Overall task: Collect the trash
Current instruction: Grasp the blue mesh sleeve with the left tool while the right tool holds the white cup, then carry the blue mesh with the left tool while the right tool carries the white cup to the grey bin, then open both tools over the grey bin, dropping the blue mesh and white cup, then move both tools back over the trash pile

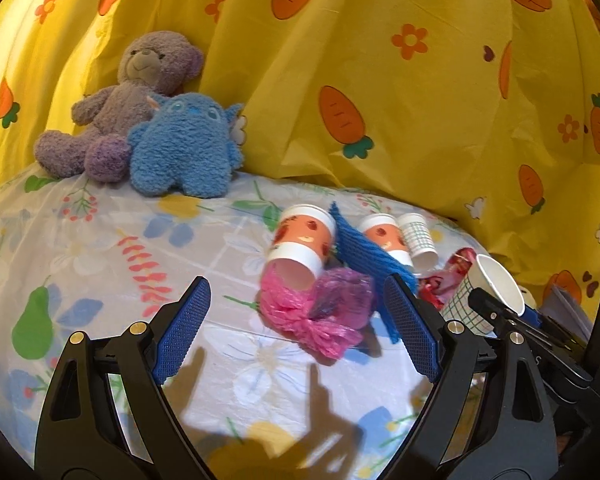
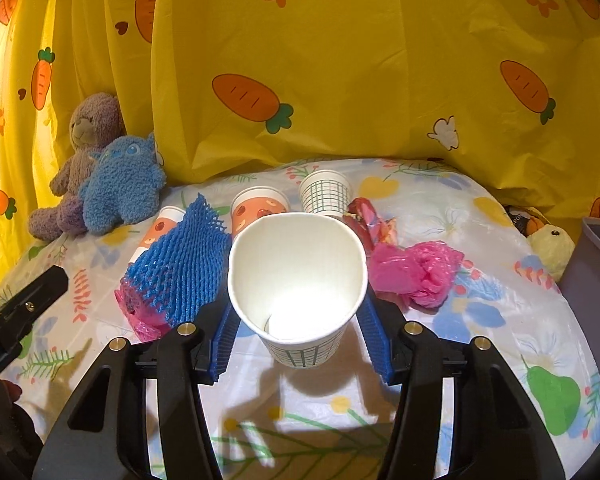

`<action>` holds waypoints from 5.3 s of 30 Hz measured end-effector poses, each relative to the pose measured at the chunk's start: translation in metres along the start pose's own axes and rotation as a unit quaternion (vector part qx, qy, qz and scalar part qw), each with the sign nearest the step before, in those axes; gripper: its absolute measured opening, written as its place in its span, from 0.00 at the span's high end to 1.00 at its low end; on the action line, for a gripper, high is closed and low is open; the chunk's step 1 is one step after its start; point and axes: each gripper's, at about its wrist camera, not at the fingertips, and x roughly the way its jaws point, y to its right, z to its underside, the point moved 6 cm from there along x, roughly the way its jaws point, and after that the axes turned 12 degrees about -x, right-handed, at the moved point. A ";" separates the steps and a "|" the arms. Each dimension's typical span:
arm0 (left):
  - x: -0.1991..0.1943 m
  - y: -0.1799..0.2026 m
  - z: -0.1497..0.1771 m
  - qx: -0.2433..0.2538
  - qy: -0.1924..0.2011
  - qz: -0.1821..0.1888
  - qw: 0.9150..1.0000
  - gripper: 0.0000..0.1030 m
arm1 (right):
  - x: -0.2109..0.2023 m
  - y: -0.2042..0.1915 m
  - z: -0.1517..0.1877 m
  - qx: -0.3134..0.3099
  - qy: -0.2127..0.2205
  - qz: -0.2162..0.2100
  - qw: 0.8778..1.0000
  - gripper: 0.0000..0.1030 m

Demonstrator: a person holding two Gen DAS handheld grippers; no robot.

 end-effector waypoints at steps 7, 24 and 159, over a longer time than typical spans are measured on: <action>0.019 0.040 0.023 0.025 -0.044 0.041 0.998 0.34 | -0.028 0.020 0.016 0.022 0.014 0.014 1.000 0.47; 0.062 0.056 0.028 0.004 -0.096 0.054 0.994 0.86 | -0.041 0.035 0.028 0.031 0.018 0.017 0.999 0.47; 0.035 0.377 0.155 0.184 -0.190 0.309 0.913 0.30 | -0.150 0.315 0.094 0.141 -0.009 0.308 0.941 0.29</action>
